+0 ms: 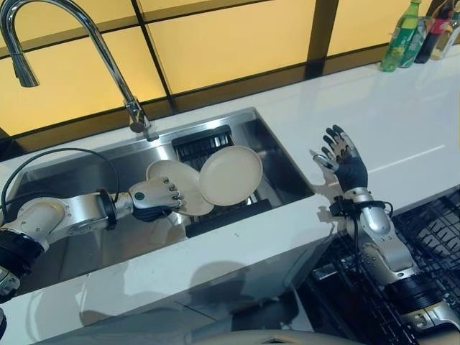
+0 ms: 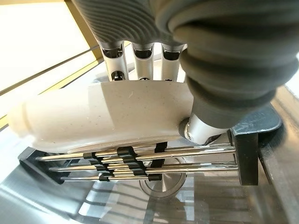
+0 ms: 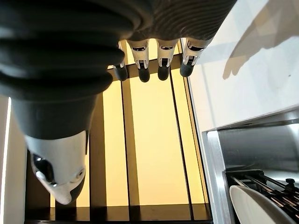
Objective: Pick up plates and place into dishwasher.
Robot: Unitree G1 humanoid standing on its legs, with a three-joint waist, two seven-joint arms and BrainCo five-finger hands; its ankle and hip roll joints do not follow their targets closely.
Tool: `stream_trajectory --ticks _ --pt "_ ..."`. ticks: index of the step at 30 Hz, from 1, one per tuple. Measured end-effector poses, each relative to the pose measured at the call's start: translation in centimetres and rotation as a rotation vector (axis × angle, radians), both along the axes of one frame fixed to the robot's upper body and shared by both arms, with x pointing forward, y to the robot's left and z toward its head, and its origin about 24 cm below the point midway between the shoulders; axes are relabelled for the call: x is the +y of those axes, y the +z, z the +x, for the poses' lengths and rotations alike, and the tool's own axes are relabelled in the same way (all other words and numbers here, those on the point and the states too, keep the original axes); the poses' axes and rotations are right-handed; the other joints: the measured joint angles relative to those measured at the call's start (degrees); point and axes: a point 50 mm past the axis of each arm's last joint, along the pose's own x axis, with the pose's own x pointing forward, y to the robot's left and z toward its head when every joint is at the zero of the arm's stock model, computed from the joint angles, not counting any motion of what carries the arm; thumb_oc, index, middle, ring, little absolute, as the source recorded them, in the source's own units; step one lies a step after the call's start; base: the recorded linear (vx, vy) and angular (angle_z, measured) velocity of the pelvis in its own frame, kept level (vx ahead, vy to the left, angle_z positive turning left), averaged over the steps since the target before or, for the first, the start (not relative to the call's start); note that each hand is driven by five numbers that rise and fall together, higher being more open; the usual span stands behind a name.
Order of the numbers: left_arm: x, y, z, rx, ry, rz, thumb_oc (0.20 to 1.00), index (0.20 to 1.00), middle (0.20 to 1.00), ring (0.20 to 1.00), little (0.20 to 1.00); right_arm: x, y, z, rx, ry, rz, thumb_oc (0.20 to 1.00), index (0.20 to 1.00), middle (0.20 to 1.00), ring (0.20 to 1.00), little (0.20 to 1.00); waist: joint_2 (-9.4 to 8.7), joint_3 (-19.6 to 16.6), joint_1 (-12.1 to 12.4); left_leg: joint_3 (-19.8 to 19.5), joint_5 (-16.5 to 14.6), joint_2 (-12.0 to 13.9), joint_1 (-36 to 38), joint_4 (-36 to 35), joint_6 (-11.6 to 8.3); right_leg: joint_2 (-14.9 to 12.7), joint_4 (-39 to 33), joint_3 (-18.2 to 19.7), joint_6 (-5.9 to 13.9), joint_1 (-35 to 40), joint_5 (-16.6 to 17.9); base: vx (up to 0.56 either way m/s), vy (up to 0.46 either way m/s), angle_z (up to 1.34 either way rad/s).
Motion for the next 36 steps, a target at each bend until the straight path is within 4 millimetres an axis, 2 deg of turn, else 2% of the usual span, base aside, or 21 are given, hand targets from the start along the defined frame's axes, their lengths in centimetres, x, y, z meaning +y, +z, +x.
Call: stream_trajectory --ticks 10,17,24,36 --pt "0.2 0.4 0.2 0.016 0.026 0.022 0.200 0.200 0.200 0.200 0.200 -0.5 0.2 0.0 0.000 -0.017 -0.014 1.000 1.000 1.000 1.000 1.000 0.36 0.2 0.1 -0.5 0.1 -0.1 -0.1 0.0 0.07 -0.1 0.0 -0.6 0.02 0.2 0.0 -0.02 -0.003 0.02" --pt "1.2 1.7 1.0 -0.001 0.078 0.075 0.200 0.200 0.200 0.200 0.200 -0.6 0.3 0.0 -0.004 -0.022 -0.002 1.000 1.000 1.000 1.000 1.000 0.66 0.3 0.2 -1.7 0.5 -0.5 -0.7 0.0 0.30 -0.4 0.0 -1.6 0.10 0.2 0.0 -0.03 -0.005 0.08" --pt "2.1 2.6 1.3 -0.019 0.116 0.089 0.200 0.200 0.200 0.200 0.200 -0.3 0.1 0.0 0.002 -0.030 0.001 1.000 1.000 1.000 1.000 1.000 1.93 1.0 0.5 -2.1 0.8 -1.0 -1.0 0.0 0.67 -0.9 0.0 -2.3 0.43 0.3 0.2 -0.02 -0.011 0.05" --pt "2.4 2.9 1.4 -0.017 0.138 0.081 0.200 0.200 0.200 0.200 0.200 -0.2 0.0 0.0 0.002 -0.023 0.000 1.000 1.000 1.000 1.000 1.000 2.04 1.0 0.6 -2.5 0.9 -1.2 -1.1 0.0 0.75 -1.1 0.0 -2.6 0.51 0.3 0.2 0.00 0.000 0.00"
